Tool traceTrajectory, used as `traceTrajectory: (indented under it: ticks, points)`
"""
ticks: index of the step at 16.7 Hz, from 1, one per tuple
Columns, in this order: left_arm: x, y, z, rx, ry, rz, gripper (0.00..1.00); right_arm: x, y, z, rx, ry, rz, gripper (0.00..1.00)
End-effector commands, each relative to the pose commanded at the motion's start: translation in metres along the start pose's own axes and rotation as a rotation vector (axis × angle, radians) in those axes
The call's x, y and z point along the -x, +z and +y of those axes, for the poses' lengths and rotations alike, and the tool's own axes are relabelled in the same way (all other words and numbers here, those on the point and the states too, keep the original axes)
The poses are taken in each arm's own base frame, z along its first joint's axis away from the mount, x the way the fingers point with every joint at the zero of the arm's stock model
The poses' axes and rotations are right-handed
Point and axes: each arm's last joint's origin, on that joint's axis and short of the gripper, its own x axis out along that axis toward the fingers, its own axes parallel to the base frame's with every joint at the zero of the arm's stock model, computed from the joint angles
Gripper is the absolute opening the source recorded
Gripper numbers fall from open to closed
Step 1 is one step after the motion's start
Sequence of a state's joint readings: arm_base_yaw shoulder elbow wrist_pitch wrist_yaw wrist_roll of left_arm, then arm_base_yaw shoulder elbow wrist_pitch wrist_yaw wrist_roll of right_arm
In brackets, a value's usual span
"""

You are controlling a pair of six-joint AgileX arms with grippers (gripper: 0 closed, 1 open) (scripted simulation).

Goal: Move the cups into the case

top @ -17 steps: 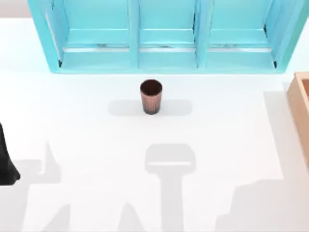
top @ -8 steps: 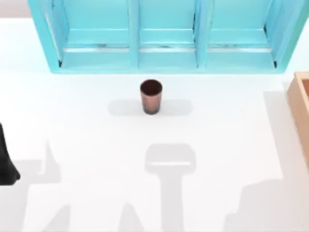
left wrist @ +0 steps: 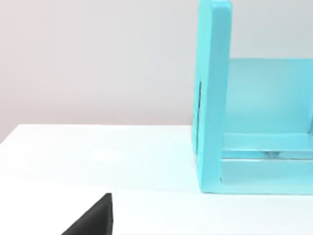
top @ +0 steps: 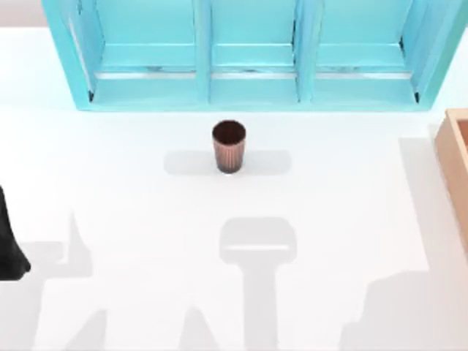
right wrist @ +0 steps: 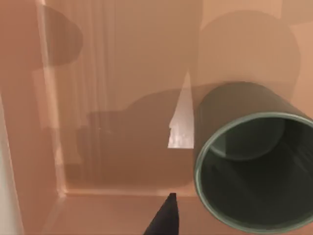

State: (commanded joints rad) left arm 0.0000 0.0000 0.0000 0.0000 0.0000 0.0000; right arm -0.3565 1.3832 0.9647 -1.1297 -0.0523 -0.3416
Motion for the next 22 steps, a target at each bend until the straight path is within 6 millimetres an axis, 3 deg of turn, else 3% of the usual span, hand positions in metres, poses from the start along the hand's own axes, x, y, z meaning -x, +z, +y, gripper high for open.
traceTrajectory:
  ticks: [2, 12, 15, 19, 22]
  points:
    - [0.0, 0.0, 0.0, 0.0, 0.0, 0.0, 1.0, 0.0, 0.0, 0.0, 0.0, 0.0, 0.0, 1.0]
    - [0.0, 0.0, 0.0, 0.0, 0.0, 0.0, 1.0, 0.004, 0.001, 0.0, 0.0, 0.001, 0.001, 1.0]
    - [0.0, 0.0, 0.0, 0.0, 0.0, 0.0, 1.0, 0.028, 0.006, -0.002, -0.007, 0.004, 0.004, 1.0]
    - [0.0, 0.0, 0.0, 0.0, 0.0, 0.0, 1.0, 0.081, 0.007, 0.002, -0.004, 0.005, 0.003, 1.0]
    - [0.0, 0.0, 0.0, 0.0, 0.0, 0.0, 1.0, 0.099, 0.004, 0.004, 0.0, 0.0, 0.0, 1.0]
